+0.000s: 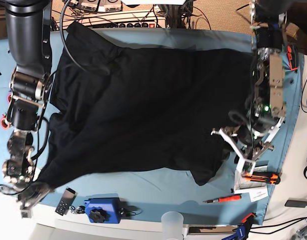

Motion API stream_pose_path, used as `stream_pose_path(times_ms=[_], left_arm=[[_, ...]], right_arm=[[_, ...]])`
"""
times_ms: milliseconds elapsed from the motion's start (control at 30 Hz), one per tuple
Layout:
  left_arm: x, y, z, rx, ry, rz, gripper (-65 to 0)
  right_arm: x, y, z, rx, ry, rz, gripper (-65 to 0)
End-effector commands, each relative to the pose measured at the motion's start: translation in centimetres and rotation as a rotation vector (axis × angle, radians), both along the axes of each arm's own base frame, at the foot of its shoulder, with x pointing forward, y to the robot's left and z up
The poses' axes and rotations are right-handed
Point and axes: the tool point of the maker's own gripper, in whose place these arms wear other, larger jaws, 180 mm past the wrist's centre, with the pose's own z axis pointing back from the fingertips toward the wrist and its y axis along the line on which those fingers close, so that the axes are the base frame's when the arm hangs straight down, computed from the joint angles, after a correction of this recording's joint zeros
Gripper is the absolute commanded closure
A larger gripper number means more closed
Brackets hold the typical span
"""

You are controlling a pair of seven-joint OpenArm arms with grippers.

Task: Layout the t-shirt on the table in an organized manner, then fold the t-shirt properly
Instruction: 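Grasp the shirt hem corners with both grippers and pull them apart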

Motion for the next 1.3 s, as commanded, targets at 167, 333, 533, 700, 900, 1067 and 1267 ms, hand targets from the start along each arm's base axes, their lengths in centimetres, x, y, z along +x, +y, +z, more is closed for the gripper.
stream_pose_path(times_ms=[167, 333, 533, 700, 900, 1067, 1267], left_arm=[[4.5, 0.0, 0.0, -0.049, 0.001, 0.002, -23.8], [8.5, -1.1, 0.1, -0.118, 0.038, -0.051, -23.8], [12.5, -2.0, 0.9, -0.157, 0.056, -0.098, -23.8], [14.0, -2.5, -0.6, -0.111, 0.113, -0.116, -23.8], [13.6, -2.7, -3.9, 0.133, 0.142, -0.127, -23.9], [13.5, -3.8, -4.8, 0.215, 0.098, -0.133, -23.8], [12.5, -5.2, -6.5, 0.212, 0.112, -0.154, -23.8]], right_arm=[[-1.1, 0.9, -2.4, -0.007, 0.06, 0.089, -23.7], [-1.7, 1.1, -3.3, 0.061, 0.086, 0.067, -24.3], [-1.9, 3.7, -1.1, 0.235, 0.09, 0.09, -24.3], [-2.6, 6.0, 1.3, 0.306, 0.108, 0.144, -24.3], [-4.2, 7.2, 1.5, 0.32, 0.214, 0.16, -24.3], [-5.2, 7.2, 0.0, 0.329, 0.285, 0.152, -24.3], [-6.4, 7.2, -2.3, 0.332, 0.343, 0.142, -24.3]])
